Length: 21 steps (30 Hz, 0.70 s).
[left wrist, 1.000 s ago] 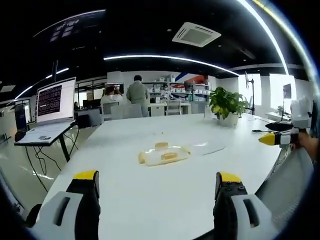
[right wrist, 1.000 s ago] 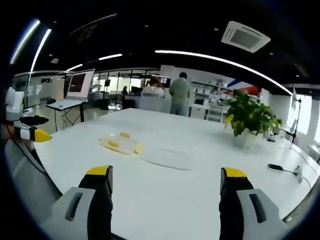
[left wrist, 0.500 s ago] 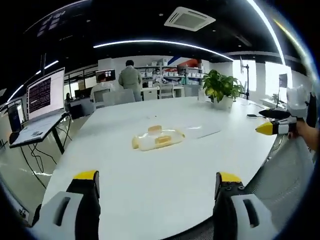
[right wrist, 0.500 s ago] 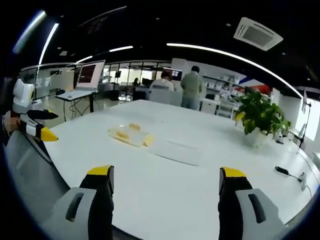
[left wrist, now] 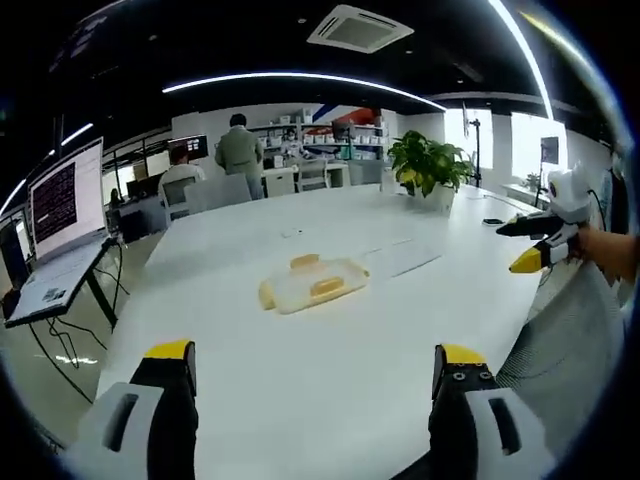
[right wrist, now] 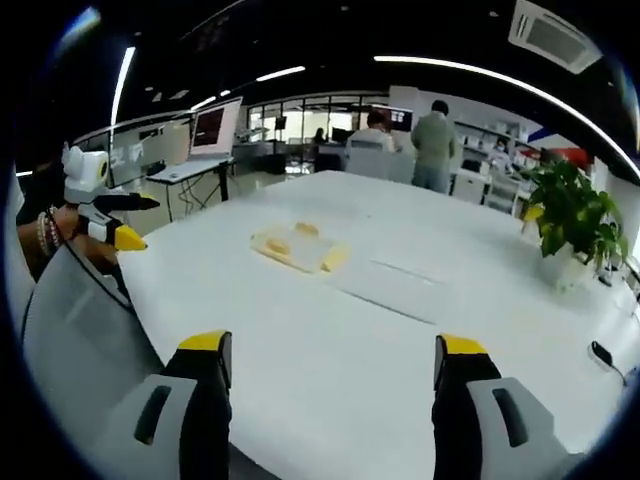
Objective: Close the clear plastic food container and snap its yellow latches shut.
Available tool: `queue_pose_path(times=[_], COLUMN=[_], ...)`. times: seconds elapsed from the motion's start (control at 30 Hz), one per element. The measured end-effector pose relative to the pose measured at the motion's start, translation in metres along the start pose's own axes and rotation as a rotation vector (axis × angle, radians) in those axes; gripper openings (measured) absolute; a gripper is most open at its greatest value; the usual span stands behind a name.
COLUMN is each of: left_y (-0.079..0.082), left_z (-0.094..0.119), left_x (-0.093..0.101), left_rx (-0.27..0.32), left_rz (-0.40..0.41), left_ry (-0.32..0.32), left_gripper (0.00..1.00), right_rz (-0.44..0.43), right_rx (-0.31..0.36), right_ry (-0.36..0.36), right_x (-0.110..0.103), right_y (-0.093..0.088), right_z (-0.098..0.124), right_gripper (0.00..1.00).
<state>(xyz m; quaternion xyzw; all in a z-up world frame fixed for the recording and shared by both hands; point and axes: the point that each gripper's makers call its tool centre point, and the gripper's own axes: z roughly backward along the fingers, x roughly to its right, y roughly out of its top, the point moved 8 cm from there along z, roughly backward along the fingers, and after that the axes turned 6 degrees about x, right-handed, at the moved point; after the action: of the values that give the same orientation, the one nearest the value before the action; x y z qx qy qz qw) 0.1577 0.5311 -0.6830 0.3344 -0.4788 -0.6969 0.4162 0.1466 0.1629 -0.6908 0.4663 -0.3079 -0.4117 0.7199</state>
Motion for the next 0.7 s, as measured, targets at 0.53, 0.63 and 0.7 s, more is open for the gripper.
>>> queue_pose_path(times=[0.53,0.63,0.7], left_y=[0.033,0.037,0.04], left_z=[-0.06,-0.071,-0.077], left_x=[-0.04,-0.048,-0.055], left_rx=[0.019,0.019,0.03], left_rz=[-0.108,-0.096,-0.08], left_ry=[-0.05,-0.051,-0.048], left_gripper=[0.94,0.93,0.93], right_rz=[0.136,0.2,0.208], right_rx=[0.009,0.014,0.016], right_ry=[0.113,0.128,0.135], right_x=[0.0,0.002,0.004], right_y=[0.034,0.04,0.043], right_z=[-0.078,-0.091,-0.1], right_gripper=[0.75,0.7,0.71])
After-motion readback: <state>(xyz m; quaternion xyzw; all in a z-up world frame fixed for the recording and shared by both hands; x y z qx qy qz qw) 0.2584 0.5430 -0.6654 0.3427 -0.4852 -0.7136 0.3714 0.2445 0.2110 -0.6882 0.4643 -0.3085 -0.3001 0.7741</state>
